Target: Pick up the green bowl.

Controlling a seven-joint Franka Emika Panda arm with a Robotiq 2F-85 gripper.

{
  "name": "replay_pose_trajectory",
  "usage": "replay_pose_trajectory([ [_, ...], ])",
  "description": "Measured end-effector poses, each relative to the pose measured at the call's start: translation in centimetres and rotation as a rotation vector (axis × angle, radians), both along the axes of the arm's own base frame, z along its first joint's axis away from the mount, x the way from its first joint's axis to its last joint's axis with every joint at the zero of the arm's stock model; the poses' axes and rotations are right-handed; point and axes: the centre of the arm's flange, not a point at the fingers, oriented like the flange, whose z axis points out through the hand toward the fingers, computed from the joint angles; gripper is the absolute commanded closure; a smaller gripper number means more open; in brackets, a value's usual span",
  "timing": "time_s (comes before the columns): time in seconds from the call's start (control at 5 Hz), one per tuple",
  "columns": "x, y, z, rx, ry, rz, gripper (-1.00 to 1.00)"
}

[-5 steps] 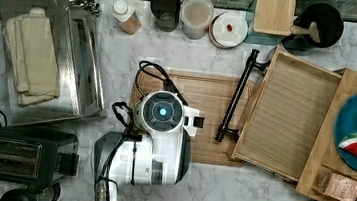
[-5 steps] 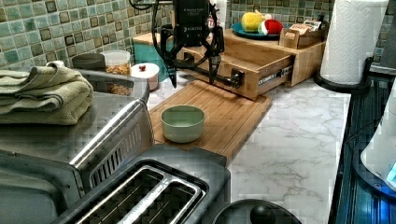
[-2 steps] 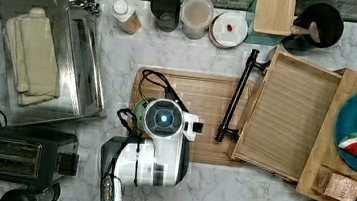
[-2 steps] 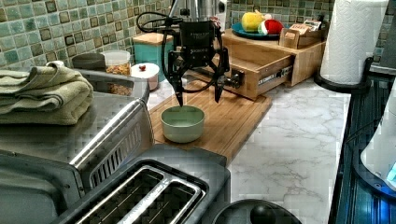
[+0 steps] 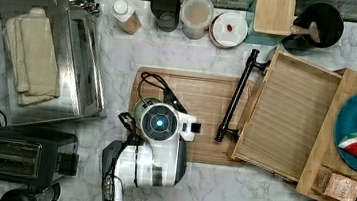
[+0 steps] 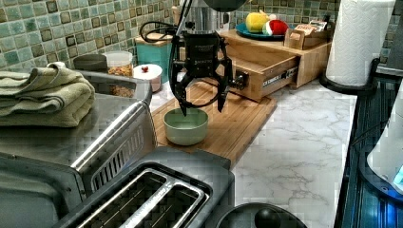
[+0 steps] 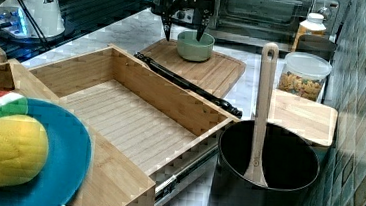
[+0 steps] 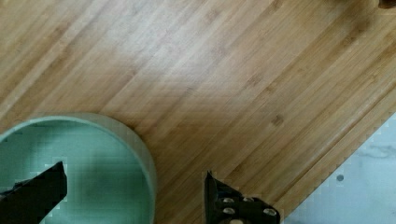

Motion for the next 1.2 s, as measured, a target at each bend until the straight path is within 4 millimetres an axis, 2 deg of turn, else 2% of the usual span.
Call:
replay_pose_trajectory([
  [0.4, -0.7, 0.6, -3.1, -0.005, 0.071, 0.012, -1.00],
  [0.6, -1.2, 1.1, -4.4, -0.005, 0.078, 0.023, 1.00],
  [0.8, -1.5, 1.4, -4.5, -0.009, 0.080, -0.015, 1.00],
  [1.2, -1.1, 2.3, -2.6, -0.009, 0.040, -0.092, 1.00],
])
